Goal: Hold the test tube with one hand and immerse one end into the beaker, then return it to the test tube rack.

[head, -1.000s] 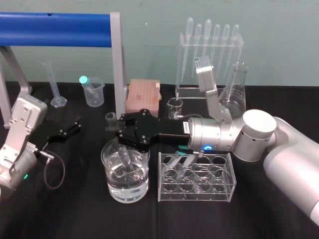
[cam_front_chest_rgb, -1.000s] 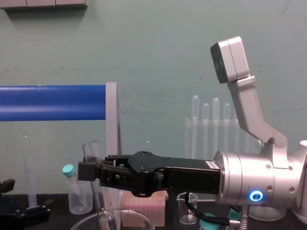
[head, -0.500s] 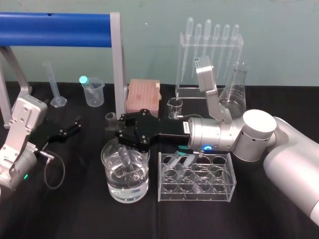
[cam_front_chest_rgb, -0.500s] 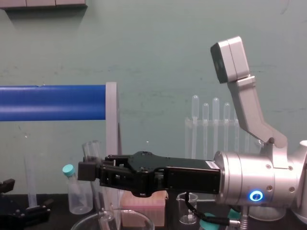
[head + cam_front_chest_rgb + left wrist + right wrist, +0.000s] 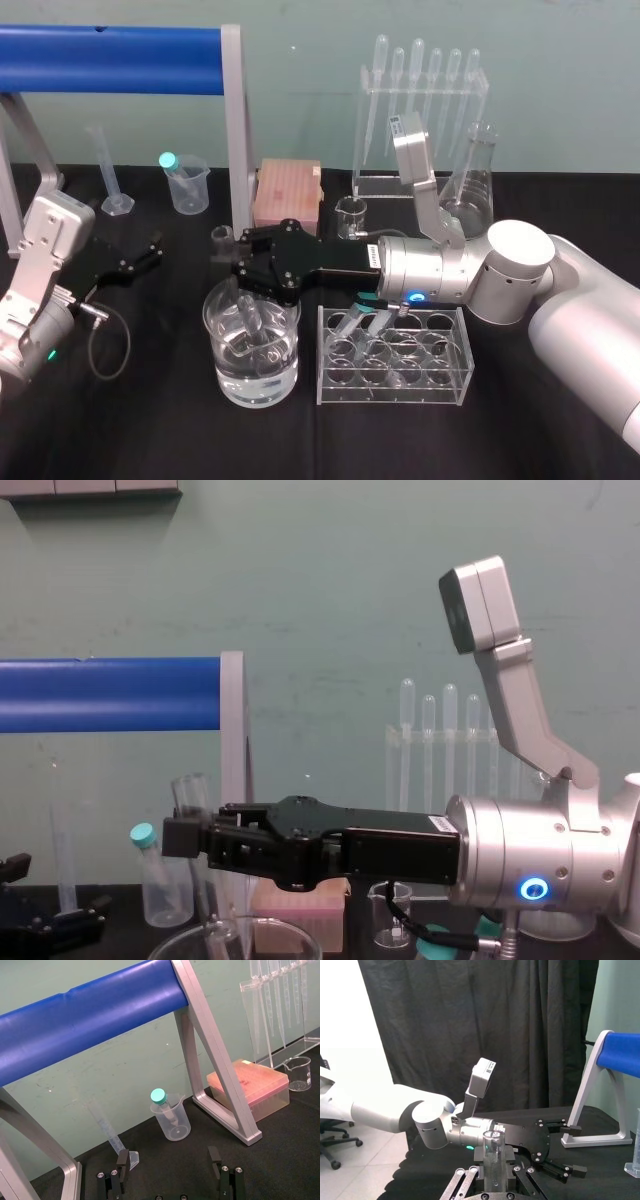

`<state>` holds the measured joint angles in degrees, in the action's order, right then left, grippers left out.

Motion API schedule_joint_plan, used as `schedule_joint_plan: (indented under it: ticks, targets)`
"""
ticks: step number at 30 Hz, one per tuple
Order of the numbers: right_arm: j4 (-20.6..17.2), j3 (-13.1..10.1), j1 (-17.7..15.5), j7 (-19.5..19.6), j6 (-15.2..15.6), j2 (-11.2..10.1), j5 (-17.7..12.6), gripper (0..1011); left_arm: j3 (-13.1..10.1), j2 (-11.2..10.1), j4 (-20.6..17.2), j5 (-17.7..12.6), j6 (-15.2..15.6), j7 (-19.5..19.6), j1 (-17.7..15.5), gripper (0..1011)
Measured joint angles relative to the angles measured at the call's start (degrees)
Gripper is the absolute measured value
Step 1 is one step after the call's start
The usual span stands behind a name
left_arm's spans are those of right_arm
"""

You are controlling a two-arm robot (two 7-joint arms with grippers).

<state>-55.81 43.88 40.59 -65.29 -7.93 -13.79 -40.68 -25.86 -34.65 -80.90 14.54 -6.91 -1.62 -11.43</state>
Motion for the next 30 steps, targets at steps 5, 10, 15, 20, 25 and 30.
schedule_joint_plan:
  ticks: [5,10,15,20,25,30]
  targets:
    - [0.0,0.0,0.0,0.0,0.0,0.0,0.0,227,0.0,0.0,0.0,0.0,0.0,0.0,0.0,1000]
    - [0.0,0.0,0.0,0.0,0.0,0.0,0.0,227,0.0,0.0,0.0,0.0,0.0,0.0,0.0,1000]
    - [0.0,0.0,0.0,0.0,0.0,0.0,0.0,226,0.0,0.0,0.0,0.0,0.0,0.0,0.0,1000]
    - [0.0,0.0,0.0,0.0,0.0,0.0,0.0,227,0.0,0.0,0.0,0.0,0.0,0.0,0.0,1000]
    - [0.0,0.0,0.0,0.0,0.0,0.0,0.0,227,0.0,0.0,0.0,0.0,0.0,0.0,0.0,1000]
    - [0.0,0.0,0.0,0.0,0.0,0.0,0.0,227,0.0,0.0,0.0,0.01,0.0,0.0,0.0,1000]
